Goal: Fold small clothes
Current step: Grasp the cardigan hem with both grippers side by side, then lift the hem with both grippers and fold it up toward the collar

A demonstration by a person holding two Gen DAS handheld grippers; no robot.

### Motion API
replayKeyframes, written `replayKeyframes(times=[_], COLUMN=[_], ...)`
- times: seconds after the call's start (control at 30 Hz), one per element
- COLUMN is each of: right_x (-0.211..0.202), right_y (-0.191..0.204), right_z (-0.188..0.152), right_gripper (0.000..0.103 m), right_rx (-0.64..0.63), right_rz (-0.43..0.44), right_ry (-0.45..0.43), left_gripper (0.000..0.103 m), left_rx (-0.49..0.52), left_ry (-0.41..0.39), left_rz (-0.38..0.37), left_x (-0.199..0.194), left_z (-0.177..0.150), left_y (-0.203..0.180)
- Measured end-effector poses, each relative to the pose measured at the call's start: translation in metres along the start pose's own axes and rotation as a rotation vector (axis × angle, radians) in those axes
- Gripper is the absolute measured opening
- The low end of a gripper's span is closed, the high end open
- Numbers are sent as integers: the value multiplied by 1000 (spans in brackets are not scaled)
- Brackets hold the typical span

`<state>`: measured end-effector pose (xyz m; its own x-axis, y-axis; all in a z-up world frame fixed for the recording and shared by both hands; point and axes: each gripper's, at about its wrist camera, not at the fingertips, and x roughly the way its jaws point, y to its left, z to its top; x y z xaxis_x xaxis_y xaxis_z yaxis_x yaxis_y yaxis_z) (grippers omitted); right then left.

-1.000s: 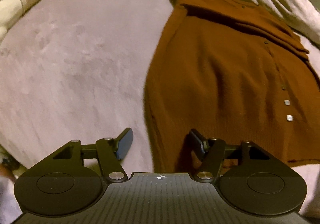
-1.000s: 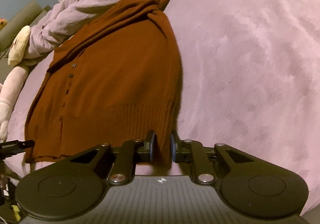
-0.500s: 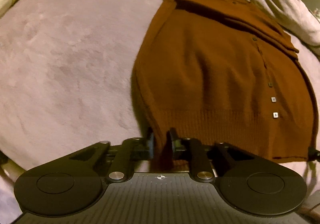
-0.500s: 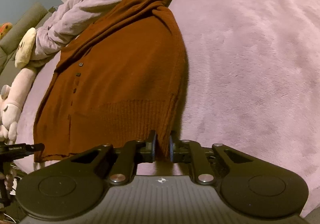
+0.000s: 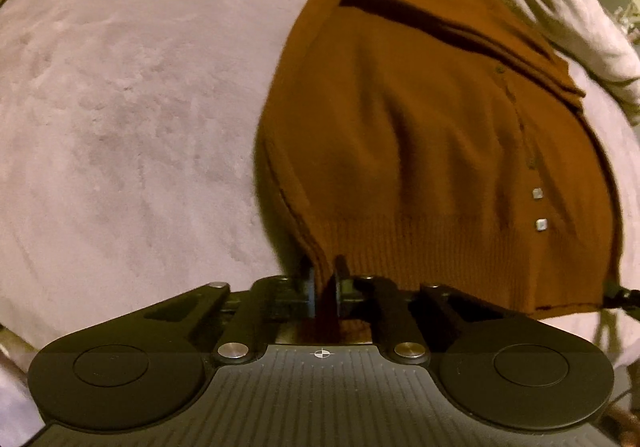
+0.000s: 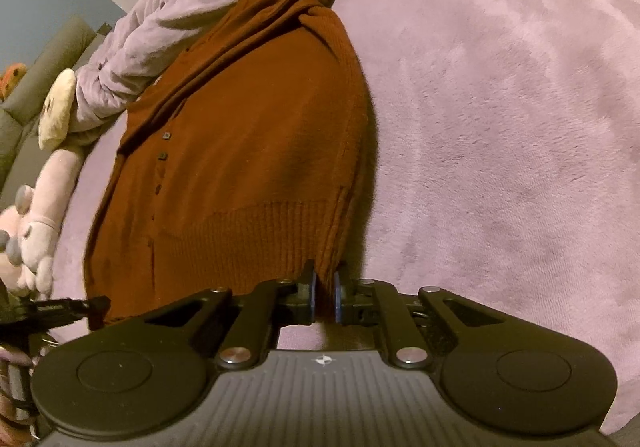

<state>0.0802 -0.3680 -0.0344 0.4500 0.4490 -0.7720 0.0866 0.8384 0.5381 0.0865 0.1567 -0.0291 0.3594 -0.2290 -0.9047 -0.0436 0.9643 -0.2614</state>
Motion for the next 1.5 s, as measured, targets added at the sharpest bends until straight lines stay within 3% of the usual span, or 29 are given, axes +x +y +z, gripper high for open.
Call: replayKeyframes(times=[0.17,0.33,0.53,0.77,0.9,1.13,1.27,1.33,1.4,1.5], right_x=[-7,-12,-10,13,31,75,77,66,57,52], right_y=[-4,9,33,47,60,78,75,69,64,58], right_z=[11,38,86,143,170,193,185,179,173,168], right_gripper=[5,5,5,5,5,5,10,22,25,33], right_rx=[90,85,9,-17,-80,-214,-241,-232,-263,-340], right_rz=[100,161,163,87,5,-132,-183,-176,-188,-200], right_ry=[-19,-65,-151,-262,-320,-329,-360,-398,-421,-408], left_gripper=[8,8,8,8,8,10,18,26,49,63], left_rx=[-30,-62,-83,-139,-115,-20,7,25,74,145], left_ry=[-44,-182,-254,-298,-316,-299,-334,-356,-381,-376], left_rz=[-82,-150,-110,-53,-11,110,106,107,127,43], left_x=[-17,-42,-35,-5,9,45,37,31,26,22], left_z=[15,51,98,151,174,186,177,172,166,157], left_y=[-1,-7,-12,-14,-17,-27,-24,-18,-14,-9])
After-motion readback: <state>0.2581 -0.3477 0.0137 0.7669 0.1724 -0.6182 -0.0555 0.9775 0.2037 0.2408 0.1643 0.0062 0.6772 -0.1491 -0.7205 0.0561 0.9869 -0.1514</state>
